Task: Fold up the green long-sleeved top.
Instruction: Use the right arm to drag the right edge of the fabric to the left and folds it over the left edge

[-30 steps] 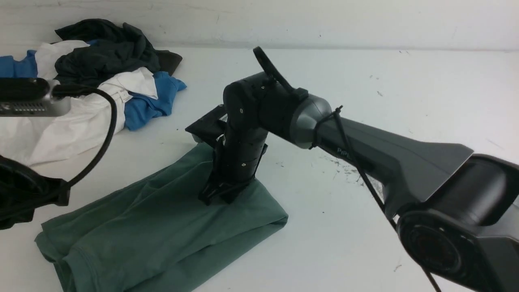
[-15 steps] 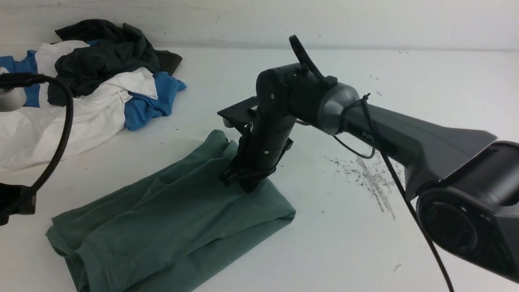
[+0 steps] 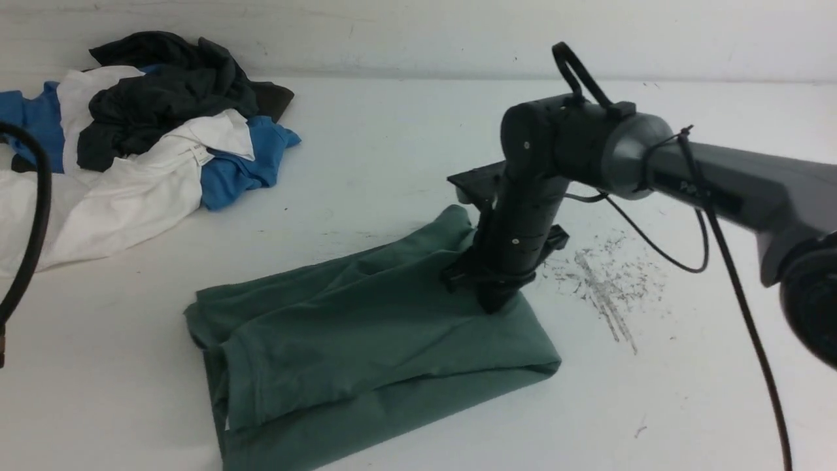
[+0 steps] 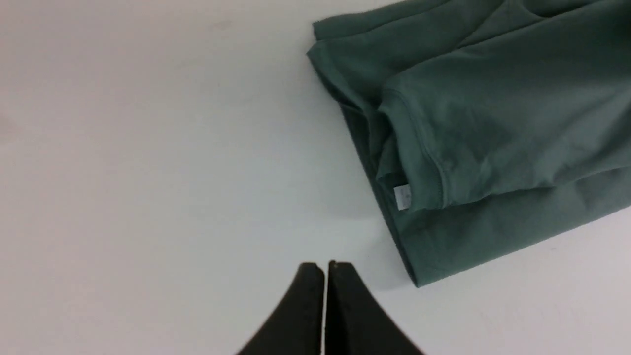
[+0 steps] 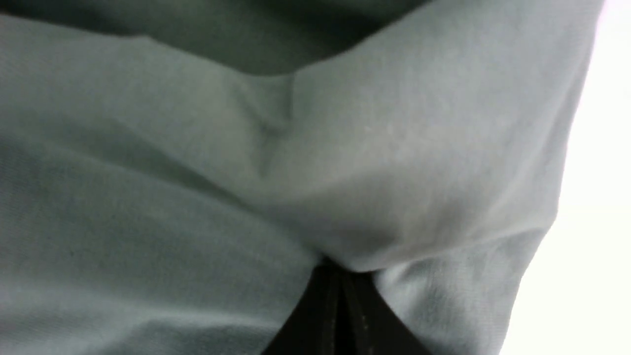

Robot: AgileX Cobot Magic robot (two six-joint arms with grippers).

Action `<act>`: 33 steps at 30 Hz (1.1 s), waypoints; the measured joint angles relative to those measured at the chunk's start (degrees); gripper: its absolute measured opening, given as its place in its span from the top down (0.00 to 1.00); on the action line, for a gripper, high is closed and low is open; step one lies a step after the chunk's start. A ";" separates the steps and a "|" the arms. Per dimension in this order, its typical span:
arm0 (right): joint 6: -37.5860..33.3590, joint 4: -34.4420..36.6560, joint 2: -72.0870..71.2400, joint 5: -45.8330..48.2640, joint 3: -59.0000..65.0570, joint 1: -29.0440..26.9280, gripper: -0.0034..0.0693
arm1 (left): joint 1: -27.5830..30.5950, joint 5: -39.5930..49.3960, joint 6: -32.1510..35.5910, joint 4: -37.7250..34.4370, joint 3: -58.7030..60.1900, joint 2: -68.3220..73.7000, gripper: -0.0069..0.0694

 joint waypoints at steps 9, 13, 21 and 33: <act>2.76 -2.38 -9.38 1.29 13.52 -2.82 0.97 | 0.00 1.40 0.37 0.04 0.00 -0.08 0.91; 2.93 -2.43 -12.81 1.29 20.49 -3.92 0.97 | 0.00 2.20 1.43 0.11 0.00 -0.08 0.91; 3.11 -2.74 -21.19 1.52 25.10 -4.31 0.97 | 0.00 2.28 2.65 0.18 0.00 -0.08 0.91; 1.41 0.35 -35.01 2.36 25.17 -4.37 0.97 | 0.00 2.33 3.42 -3.53 0.00 2.53 0.91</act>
